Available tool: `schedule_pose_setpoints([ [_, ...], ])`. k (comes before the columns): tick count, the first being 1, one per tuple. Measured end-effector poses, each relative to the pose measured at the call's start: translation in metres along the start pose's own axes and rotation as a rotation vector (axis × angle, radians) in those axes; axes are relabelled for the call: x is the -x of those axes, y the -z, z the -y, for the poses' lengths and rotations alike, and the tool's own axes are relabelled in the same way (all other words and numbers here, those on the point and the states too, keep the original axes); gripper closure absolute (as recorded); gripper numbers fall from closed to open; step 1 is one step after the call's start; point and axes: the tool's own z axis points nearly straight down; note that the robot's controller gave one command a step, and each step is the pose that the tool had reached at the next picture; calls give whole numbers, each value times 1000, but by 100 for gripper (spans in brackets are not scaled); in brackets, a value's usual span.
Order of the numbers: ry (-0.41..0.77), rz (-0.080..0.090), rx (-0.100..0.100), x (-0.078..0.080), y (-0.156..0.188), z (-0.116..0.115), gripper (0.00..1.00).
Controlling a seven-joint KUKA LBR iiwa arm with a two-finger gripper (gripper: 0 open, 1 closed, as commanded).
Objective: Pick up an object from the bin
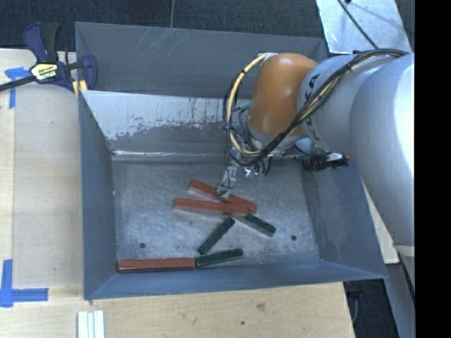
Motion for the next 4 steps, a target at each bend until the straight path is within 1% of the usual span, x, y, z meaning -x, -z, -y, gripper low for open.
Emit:
schedule_pose_setpoints([
  [1, 4, 2, -4, -2, 0, -3, 0],
  [2, 23, 0, 3, 2, 0, 3, 0],
  [3, 6, 3, 1, 15, 1, 51, 0],
  [4, 8, 8, 1, 15, 1, 50, 100],
])
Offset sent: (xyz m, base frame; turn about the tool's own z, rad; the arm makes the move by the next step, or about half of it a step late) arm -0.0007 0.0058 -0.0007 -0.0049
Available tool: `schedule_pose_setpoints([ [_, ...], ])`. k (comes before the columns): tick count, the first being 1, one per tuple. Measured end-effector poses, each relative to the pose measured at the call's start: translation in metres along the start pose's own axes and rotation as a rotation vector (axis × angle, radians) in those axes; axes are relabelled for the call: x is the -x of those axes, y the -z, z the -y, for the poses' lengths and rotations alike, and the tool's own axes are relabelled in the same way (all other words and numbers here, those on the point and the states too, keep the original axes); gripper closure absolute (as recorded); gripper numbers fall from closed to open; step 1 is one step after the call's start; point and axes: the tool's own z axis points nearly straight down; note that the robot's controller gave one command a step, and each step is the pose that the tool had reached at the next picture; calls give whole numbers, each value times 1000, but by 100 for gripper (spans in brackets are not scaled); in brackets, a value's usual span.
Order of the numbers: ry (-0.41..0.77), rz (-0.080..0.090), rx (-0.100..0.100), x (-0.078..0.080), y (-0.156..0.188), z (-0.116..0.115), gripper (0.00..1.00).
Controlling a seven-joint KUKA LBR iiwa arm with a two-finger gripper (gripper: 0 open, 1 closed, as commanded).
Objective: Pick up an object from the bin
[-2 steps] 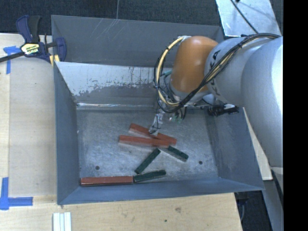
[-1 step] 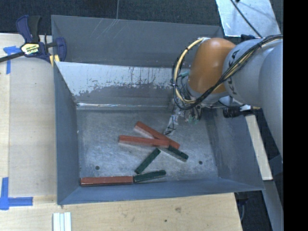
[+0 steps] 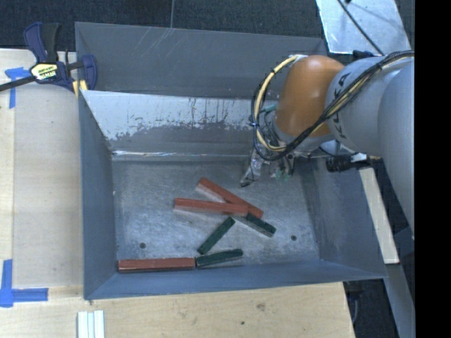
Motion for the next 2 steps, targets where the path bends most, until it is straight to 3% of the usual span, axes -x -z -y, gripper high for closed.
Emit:
schedule_pose_setpoints([
  [1, 131, 9, -1, 1, 91, 44, 100],
  [2, 130, 5, 0, 4, 109, 43, 100],
])
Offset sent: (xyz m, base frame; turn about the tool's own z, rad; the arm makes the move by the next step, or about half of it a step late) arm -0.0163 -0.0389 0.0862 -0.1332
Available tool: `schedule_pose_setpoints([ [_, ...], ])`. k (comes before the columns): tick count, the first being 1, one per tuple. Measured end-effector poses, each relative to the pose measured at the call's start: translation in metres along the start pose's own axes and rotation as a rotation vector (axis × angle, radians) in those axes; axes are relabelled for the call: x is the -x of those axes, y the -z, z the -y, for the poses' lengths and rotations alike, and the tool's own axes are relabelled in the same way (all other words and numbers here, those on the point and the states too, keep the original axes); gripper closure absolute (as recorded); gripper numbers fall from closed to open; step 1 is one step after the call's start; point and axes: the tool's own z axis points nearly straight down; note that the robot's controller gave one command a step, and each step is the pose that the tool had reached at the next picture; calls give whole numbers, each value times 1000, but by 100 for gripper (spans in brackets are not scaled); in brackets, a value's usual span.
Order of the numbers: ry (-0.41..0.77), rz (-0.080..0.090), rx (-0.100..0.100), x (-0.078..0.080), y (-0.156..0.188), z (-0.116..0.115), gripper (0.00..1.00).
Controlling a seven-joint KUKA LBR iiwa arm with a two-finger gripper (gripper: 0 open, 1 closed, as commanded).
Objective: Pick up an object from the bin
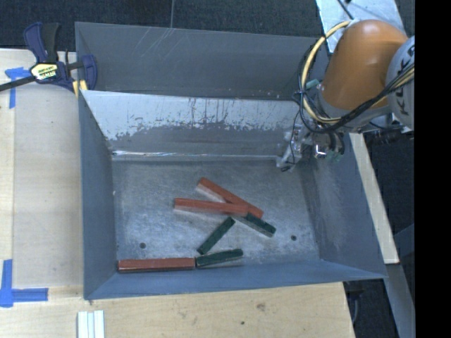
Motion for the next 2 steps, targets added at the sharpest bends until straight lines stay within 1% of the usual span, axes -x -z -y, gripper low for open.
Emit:
schedule_pose_setpoints([
  [1, 96, 0, 4, -10, 15, -85, 100],
  [2, 150, -5, 1, -16, 11, -101, 100],
])
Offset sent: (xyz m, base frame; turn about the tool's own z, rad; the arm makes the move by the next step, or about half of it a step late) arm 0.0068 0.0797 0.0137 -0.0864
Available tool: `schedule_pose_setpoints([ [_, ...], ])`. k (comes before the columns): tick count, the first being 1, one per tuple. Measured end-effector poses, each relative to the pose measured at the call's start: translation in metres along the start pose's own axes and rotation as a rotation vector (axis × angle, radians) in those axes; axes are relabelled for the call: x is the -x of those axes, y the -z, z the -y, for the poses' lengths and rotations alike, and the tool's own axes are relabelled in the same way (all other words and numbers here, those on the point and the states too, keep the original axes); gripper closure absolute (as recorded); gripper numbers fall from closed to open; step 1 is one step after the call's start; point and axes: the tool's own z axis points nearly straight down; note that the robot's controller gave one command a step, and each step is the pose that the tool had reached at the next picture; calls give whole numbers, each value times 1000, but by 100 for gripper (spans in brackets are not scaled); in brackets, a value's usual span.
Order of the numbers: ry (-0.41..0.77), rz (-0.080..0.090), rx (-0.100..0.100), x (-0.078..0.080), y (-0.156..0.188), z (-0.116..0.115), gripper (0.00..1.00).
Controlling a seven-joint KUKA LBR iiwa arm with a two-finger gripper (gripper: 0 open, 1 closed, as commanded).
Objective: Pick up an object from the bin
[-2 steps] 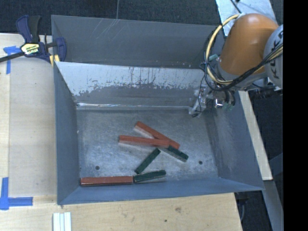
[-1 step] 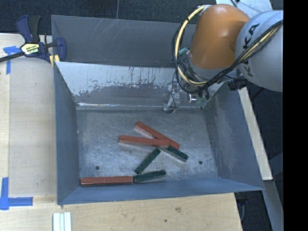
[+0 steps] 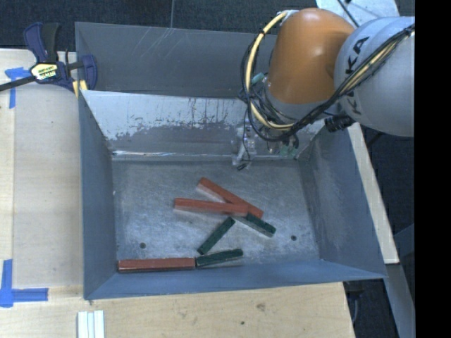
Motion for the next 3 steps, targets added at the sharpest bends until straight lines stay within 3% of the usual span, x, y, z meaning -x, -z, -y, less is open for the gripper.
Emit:
schedule_pose_setpoints([
  [1, -3, -2, -1, -33, -6, 15, 100],
  [2, -3, 1, 0, -32, -6, 14, 0],
  [3, 43, 4, -1, -16, -118, 36, 0],
])
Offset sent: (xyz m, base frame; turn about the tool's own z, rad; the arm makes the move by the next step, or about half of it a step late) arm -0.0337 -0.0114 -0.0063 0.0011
